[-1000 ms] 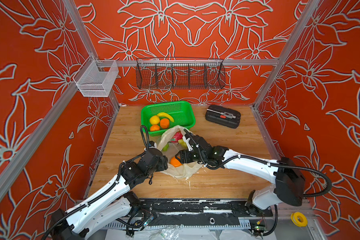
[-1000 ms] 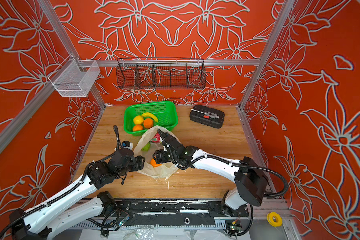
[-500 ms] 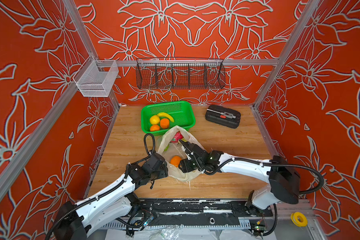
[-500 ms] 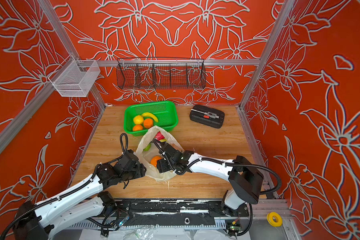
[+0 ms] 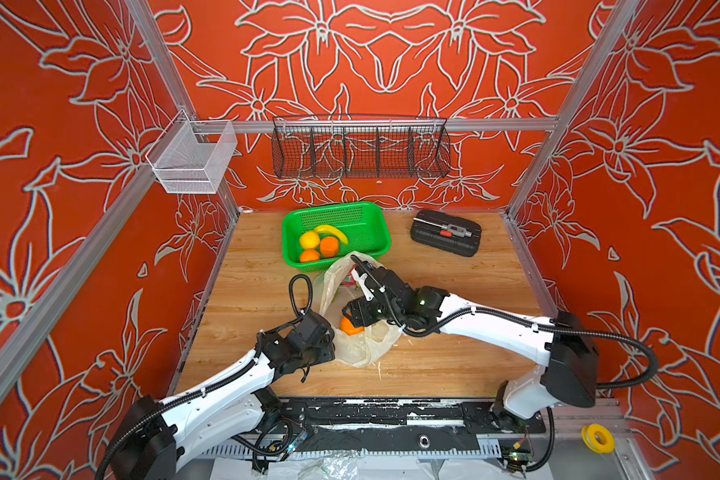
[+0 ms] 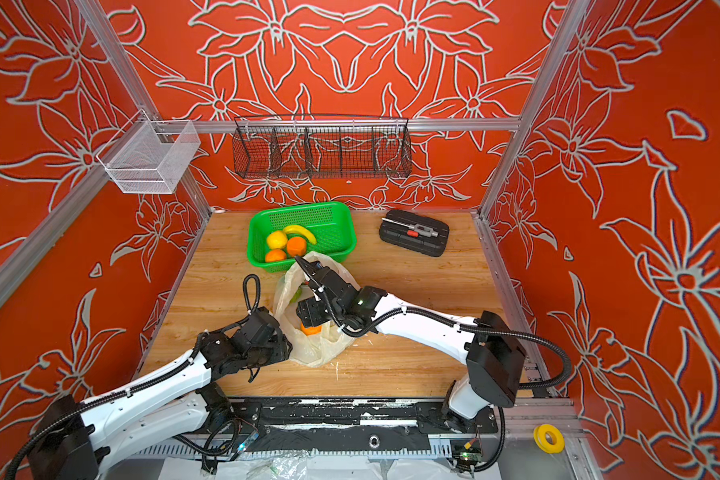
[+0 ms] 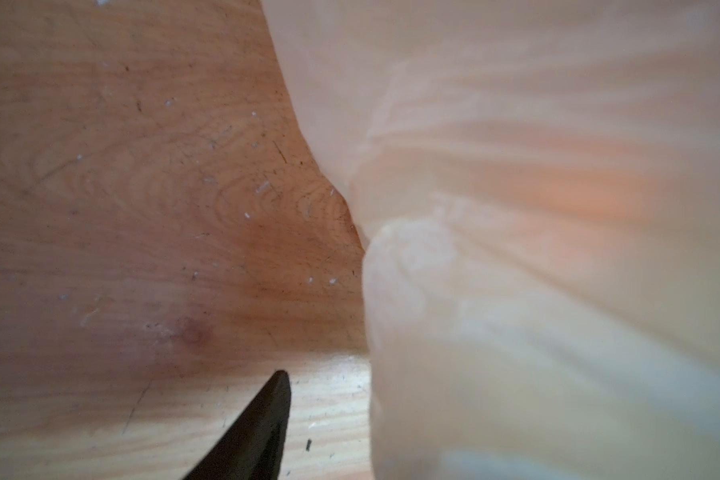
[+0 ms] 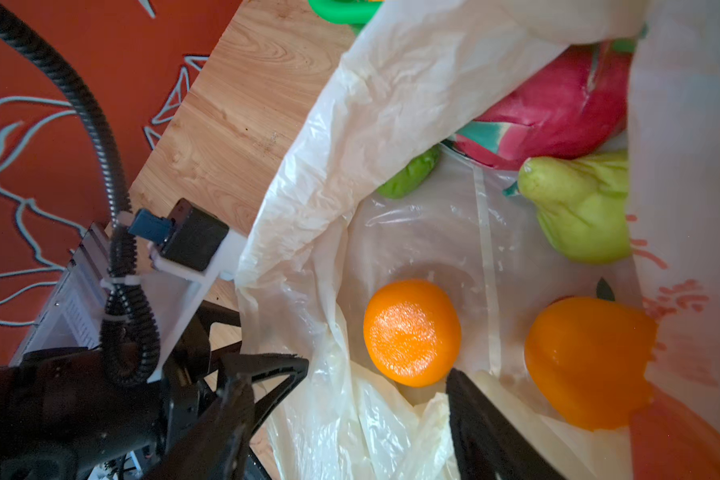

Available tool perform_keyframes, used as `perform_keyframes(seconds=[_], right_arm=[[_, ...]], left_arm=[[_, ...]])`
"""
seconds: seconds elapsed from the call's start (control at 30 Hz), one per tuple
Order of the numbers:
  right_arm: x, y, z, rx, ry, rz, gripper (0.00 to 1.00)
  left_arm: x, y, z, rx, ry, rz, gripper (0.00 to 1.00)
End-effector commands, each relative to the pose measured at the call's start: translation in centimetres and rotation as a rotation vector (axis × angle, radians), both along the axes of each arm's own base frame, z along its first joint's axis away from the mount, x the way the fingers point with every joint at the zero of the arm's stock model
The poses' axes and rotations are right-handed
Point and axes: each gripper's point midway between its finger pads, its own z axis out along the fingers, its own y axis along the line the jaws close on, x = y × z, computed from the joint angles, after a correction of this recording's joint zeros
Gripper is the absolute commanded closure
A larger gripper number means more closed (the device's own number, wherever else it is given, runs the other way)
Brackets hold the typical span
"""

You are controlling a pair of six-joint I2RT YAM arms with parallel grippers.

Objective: Untie the knot of the plastic bag and take out the fruit
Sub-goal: 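Grasp the small orange in the bag with the right gripper, then lift the orange out toward the left gripper with the right gripper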

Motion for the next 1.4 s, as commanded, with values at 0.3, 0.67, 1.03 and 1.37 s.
perform_keyframes(seconds=[0.3, 0.67, 1.03, 1.37], right_arm=[[2.1, -0.9, -9.8, -0.348, 0.040, -0.053, 0.23], [1.4, 0.3, -13.3, -0.356, 0.128, -0.033, 0.17], [1.2, 1.9, -12.8, -0.269, 0.149, -0.017, 0.45], [1.7, 1.5, -7.8, -0.164, 0.074, -0.061, 0.52]], left_arm=[[-0.4, 0.7, 0.2, -0.002, -0.020, 0.026, 0.40], [-0.3, 0.6, 0.0, 0.007, -0.017, 0.021, 0.40], [-0.1, 0.6, 0.2, 0.012, -0.022, 0.021, 0.40], [0.4, 0.8, 1.9, 0.011, -0.097, -0.010, 0.36]])
